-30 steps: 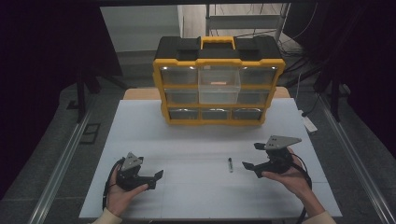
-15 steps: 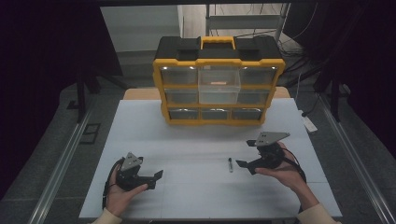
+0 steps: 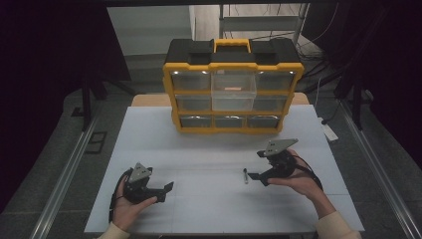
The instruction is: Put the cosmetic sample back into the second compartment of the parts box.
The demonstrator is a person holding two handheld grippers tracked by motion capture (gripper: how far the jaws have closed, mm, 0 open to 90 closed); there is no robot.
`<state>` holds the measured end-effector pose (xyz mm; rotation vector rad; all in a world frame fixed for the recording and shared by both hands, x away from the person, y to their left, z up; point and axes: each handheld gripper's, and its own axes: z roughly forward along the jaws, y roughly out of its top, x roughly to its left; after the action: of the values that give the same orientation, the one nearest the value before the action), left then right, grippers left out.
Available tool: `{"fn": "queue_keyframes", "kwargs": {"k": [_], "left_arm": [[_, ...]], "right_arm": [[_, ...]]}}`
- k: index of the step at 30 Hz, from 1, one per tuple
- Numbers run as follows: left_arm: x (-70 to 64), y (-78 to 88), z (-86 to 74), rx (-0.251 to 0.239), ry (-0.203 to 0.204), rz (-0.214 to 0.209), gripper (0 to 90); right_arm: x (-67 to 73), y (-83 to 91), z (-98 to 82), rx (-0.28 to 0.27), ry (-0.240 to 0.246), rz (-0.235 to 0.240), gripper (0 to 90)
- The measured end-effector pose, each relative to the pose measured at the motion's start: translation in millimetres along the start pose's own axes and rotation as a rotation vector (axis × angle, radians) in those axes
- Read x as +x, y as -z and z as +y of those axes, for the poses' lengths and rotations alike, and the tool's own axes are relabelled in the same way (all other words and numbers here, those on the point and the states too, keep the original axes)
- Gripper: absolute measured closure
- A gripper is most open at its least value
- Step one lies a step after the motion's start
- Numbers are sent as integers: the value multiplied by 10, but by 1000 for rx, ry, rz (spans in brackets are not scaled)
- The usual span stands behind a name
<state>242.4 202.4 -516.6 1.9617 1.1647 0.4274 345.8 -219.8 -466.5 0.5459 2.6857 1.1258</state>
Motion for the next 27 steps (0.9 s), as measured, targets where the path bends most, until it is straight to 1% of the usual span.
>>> {"fn": "queue_keyframes", "kwargs": {"k": [1,3,4,9,12,13,14,15,23,24,25,27], "left_arm": [[1,0,0,0,0,0,56],[2,0,-1,1,0,0,56],[2,1,-1,1,0,-1,56],[0,2,-2,-1,4,-1,56],[0,3,-2,-2,4,-1,56],[0,2,-2,-1,4,-1,56],[0,2,-2,-1,4,-1,56],[0,2,-2,0,3,-1,56],[0,2,-4,1,3,0,56],[0,1,-4,1,2,0,56],[-1,-1,-4,2,1,1,56],[-1,-2,-4,3,1,2,56]], "right_arm": [[0,-31,11,15,15,16,144],[0,-40,15,20,18,21,143],[-4,-54,20,28,30,29,141],[-3,-132,32,70,57,66,127],[-9,-175,30,86,76,85,121],[-11,-198,29,99,87,91,117],[-11,-198,29,99,87,91,117],[-14,-232,32,121,104,95,111],[-37,-325,35,162,128,113,105],[-41,-338,38,173,137,110,105],[-44,-353,37,171,140,120,104],[-43,-378,43,184,150,123,102]]}}
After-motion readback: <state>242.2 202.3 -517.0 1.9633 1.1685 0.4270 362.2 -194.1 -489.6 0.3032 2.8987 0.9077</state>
